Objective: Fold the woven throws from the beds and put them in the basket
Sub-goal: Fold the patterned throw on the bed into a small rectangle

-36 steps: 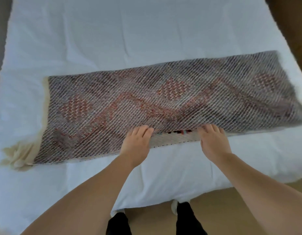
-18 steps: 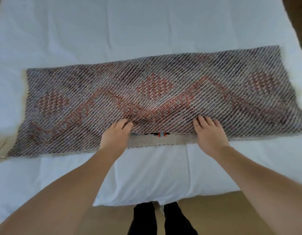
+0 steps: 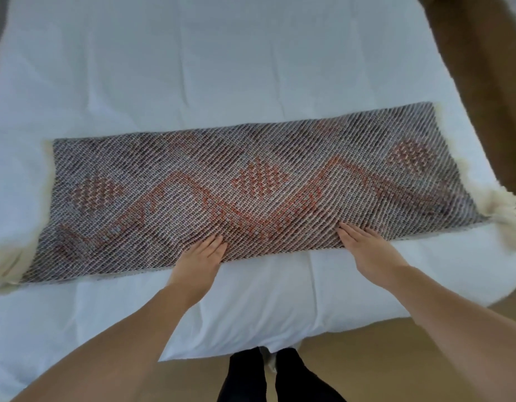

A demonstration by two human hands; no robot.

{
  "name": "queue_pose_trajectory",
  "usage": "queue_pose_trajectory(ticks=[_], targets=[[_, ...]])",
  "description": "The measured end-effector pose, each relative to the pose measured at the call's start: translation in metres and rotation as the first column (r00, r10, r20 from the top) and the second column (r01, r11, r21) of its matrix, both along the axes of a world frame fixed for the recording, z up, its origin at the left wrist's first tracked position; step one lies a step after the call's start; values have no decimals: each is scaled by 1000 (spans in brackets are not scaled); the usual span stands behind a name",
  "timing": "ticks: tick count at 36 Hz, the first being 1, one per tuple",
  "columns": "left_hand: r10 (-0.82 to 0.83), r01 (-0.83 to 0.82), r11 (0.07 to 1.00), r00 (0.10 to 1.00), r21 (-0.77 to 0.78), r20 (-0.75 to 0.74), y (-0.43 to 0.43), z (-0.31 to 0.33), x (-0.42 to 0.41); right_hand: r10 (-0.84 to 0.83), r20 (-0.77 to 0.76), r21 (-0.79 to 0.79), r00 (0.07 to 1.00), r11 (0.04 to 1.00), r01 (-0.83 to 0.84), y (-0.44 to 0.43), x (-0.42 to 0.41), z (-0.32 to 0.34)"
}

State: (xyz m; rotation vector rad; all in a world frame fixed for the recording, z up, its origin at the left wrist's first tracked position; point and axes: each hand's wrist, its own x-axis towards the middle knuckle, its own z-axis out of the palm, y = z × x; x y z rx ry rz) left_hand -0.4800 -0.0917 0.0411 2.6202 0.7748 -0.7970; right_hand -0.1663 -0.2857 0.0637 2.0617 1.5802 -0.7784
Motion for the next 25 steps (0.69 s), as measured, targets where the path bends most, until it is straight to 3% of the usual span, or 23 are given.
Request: queue_pose_trajectory(ticks=[7, 17, 25], targets=[[48, -41, 993, 997, -113, 57, -6, -21, 0, 50, -20, -81, 999, 995, -51, 0, -5, -13], [140, -142, 990, 983, 3, 120, -11, -31, 86, 36, 1, 42, 999, 998, -36, 33, 8, -39], [300, -319, 941, 941, 110, 158, -48, -55, 198, 86, 27, 178, 996, 980, -90, 53, 96, -72]])
